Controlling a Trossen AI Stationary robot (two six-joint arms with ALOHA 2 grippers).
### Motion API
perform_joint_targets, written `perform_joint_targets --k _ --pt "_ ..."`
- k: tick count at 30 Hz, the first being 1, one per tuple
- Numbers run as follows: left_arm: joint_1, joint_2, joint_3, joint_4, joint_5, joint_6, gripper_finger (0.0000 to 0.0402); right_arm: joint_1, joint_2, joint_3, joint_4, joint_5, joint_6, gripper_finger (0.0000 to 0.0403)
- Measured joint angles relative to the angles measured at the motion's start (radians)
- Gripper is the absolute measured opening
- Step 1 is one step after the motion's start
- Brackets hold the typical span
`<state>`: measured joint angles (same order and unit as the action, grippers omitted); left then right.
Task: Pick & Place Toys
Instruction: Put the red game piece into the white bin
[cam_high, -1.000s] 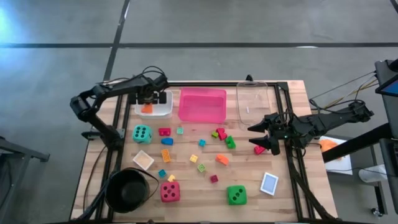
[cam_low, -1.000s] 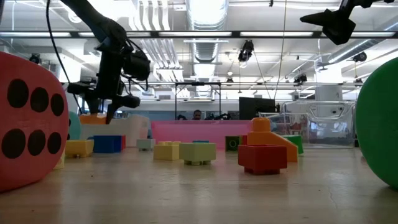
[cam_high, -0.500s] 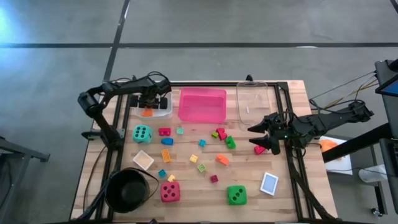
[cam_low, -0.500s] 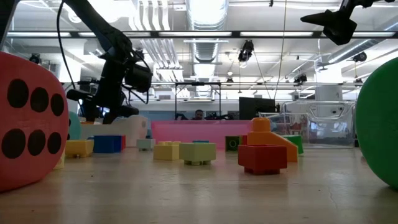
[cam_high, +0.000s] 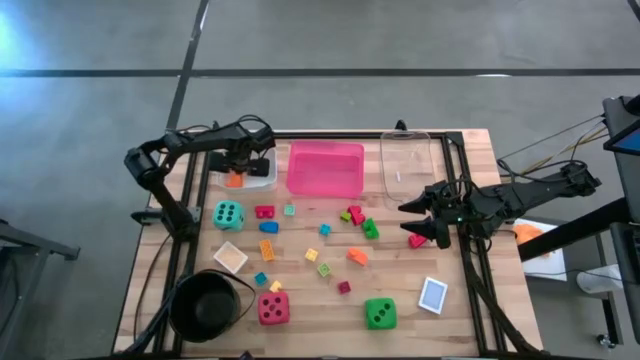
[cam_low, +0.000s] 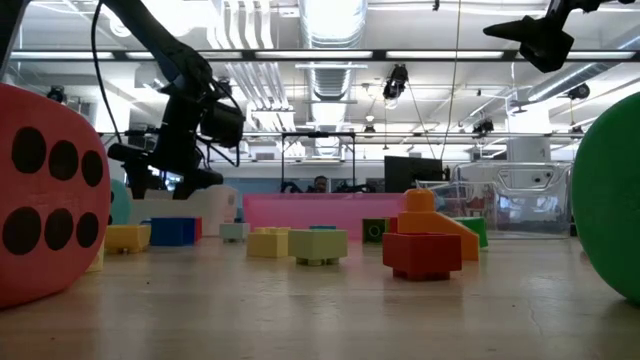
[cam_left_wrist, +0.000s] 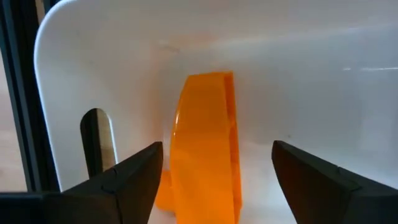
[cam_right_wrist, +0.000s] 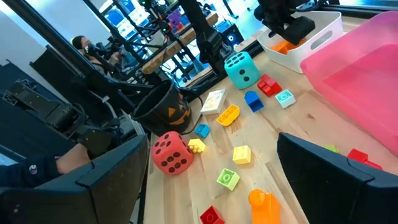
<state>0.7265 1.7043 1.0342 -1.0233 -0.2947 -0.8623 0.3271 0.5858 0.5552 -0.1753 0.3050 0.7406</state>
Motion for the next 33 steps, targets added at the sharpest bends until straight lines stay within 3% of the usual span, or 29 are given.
perform_joint_targets --k 3,8,13,22,33 --pt "-0.002 -0.008 0.014 -0.002 0.001 0.037 0.0308 0.000 0.000 0.000 -0.001 0.000 0.000 0.0348" --pt "-0.063 -0.051 0.057 -0.003 0.022 0.226 0.0309 0.000 0.000 0.000 -0.001 0.000 -0.003 0.0348" --pt "-0.206 -0.111 0.067 -0.002 0.075 0.365 0.0309 0.000 0.000 0.000 -0.003 0.000 -0.002 0.0348" --pt "-0.452 -0.120 0.058 0.012 0.087 0.457 0.0310 0.000 0.000 0.000 -0.005 0.000 0.000 0.0348" --pt "-0.493 -0.117 0.056 0.011 0.200 0.692 0.0303 0.000 0.000 0.000 -0.004 0.000 0.012 0.0348"
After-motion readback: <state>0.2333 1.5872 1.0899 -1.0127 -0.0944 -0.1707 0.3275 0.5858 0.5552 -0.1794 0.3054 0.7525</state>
